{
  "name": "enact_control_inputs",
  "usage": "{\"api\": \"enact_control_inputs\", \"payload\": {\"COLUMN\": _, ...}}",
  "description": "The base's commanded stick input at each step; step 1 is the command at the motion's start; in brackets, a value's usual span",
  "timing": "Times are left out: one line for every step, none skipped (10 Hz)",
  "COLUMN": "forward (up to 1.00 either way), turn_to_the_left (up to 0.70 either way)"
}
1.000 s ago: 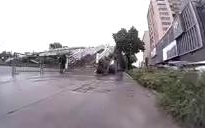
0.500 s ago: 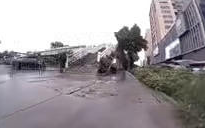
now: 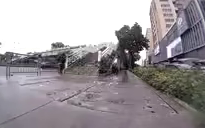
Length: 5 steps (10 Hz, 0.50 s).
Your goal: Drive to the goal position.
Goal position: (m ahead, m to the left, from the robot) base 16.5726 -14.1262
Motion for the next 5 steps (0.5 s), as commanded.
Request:
{"api": "enact_control_inputs", "payload": {"forward": 0.7, "turn_to_the_left": -0.08}}
{"api": "enact_control_inputs", "payload": {"forward": 0.7, "turn_to_the_left": -0.13}}
{"api": "enact_control_inputs", "payload": {"forward": 0.7, "turn_to_the_left": -0.13}}
{"api": "enact_control_inputs", "payload": {"forward": 0.7, "turn_to_the_left": -0.13}}
{"api": "enact_control_inputs", "payload": {"forward": 0.7, "turn_to_the_left": -0.09}}
